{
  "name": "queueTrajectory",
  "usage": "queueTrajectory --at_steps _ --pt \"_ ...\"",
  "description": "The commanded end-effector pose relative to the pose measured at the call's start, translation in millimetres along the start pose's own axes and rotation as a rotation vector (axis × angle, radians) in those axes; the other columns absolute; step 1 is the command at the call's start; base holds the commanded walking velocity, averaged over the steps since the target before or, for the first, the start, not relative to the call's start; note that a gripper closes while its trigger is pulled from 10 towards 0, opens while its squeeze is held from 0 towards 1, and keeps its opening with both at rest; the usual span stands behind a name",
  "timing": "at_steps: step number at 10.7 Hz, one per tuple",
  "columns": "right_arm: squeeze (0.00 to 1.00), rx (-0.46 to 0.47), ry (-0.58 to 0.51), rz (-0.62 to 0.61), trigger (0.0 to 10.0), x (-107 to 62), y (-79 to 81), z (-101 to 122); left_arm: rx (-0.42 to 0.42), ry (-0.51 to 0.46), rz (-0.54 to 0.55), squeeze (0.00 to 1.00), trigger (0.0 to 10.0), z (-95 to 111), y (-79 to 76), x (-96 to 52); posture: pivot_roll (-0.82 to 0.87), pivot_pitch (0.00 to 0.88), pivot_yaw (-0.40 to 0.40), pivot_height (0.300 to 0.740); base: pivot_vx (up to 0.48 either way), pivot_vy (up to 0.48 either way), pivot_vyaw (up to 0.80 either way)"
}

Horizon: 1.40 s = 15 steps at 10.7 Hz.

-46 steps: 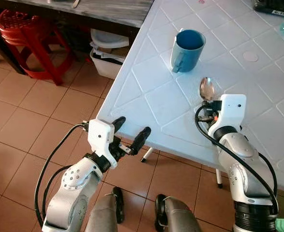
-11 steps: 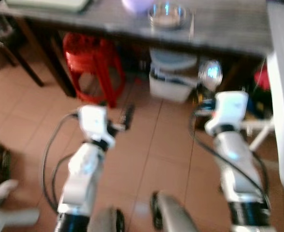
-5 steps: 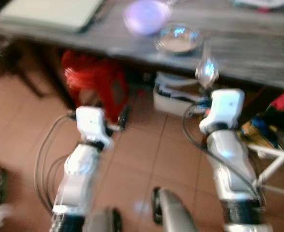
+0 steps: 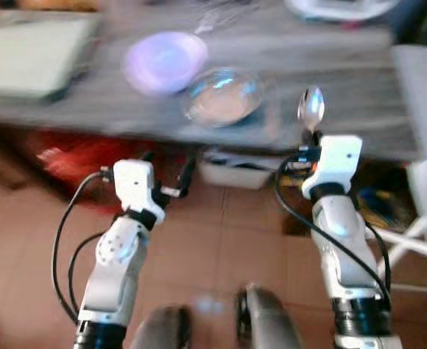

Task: Setting the table

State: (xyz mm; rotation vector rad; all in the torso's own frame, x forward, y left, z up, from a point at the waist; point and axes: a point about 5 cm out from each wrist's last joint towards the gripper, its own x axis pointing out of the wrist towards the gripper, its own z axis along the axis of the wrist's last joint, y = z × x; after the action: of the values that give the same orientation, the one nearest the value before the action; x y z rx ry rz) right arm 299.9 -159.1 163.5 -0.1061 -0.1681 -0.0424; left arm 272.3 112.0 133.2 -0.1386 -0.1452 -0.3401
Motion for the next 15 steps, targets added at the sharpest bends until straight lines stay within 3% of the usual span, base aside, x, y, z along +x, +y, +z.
queueTrajectory --at_steps 1,3,8,11,12,15 --pt "0.0 -0.007 -0.017 -0.022 10.0 0.0 -5.3 3 -0.002 -0.006 -0.013 0.0 10.0 1 -4.4 -0.4 -0.04 0.209 0.011 0.74 0.322 0.0 0.0" --pt "0.0 -0.007 -0.023 -0.023 10.0 1.0 -5.0 3 -0.003 -0.014 -0.006 0.0 10.0 3 -3.0 -0.9 -0.04 0.214 0.012 0.74 0.157 0.0 0.0" --pt "0.0 -0.005 -0.024 -0.055 10.0 2.1 -7.0 2 0.014 -0.047 0.066 0.0 10.0 17 14.9 -20.8 -0.01 0.235 0.019 0.74 0.0 0.0 0.0" --pt "0.0 0.099 0.053 -0.13 10.0 5.7 -11.6 -5 0.035 -0.003 0.052 0.0 10.0 15 18.6 -28.2 -0.02 0.262 0.021 0.74 0.0 0.0 0.0" --pt "0.0 0.201 0.098 -0.166 10.0 9.8 -9.1 -5 0.037 0.01 0.047 0.0 10.0 13 20.0 -31.1 -0.02 0.28 0.021 0.74 0.0 0.0 0.0" --pt "0.0 0.251 0.159 -0.146 10.0 17.0 1.4 -8 0.026 0.04 0.031 0.0 10.0 9 17.7 -36.9 -0.01 0.28 0.02 0.74 0.0 0.0 0.0"
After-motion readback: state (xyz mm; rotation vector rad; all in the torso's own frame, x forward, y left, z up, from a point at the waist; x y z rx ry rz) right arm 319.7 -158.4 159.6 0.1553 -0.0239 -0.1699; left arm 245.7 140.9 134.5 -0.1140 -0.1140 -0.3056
